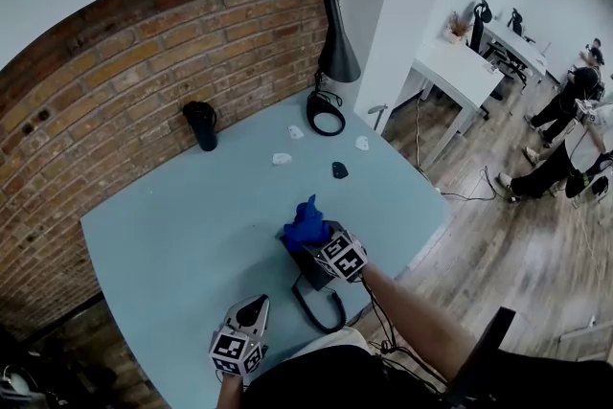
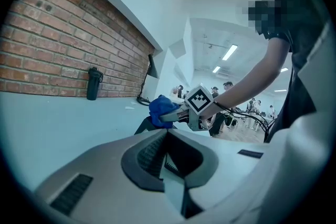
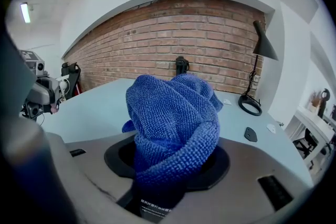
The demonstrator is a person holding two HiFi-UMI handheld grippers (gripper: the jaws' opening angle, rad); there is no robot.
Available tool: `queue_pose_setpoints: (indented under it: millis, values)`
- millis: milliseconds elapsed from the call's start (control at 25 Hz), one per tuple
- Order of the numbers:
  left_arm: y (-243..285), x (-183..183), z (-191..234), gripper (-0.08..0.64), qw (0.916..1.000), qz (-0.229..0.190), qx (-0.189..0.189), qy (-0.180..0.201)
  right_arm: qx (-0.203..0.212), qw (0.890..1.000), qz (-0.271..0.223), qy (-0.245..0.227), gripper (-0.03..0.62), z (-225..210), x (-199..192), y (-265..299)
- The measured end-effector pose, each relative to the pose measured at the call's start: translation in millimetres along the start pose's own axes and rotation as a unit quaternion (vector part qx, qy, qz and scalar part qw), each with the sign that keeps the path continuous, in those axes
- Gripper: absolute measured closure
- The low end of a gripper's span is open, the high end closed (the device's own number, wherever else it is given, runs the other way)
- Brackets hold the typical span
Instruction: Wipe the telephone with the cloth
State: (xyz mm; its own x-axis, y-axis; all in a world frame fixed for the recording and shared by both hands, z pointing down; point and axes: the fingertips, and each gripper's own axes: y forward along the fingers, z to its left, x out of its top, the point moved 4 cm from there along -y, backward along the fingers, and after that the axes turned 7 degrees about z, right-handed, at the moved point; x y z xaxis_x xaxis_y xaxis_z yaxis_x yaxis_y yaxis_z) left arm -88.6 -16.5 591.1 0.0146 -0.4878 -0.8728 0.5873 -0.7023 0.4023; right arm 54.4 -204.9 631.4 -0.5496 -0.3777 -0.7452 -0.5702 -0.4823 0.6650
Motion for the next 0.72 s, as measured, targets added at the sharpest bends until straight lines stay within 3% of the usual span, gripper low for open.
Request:
queue_pose_setpoints:
  millis: [720]
  values:
    - [6, -3, -6, 0.560, 0.9999, 0.005, -0.012, 0.008, -0.001, 0.999, 0.003, 0.035, 0.380, 10, -31, -11]
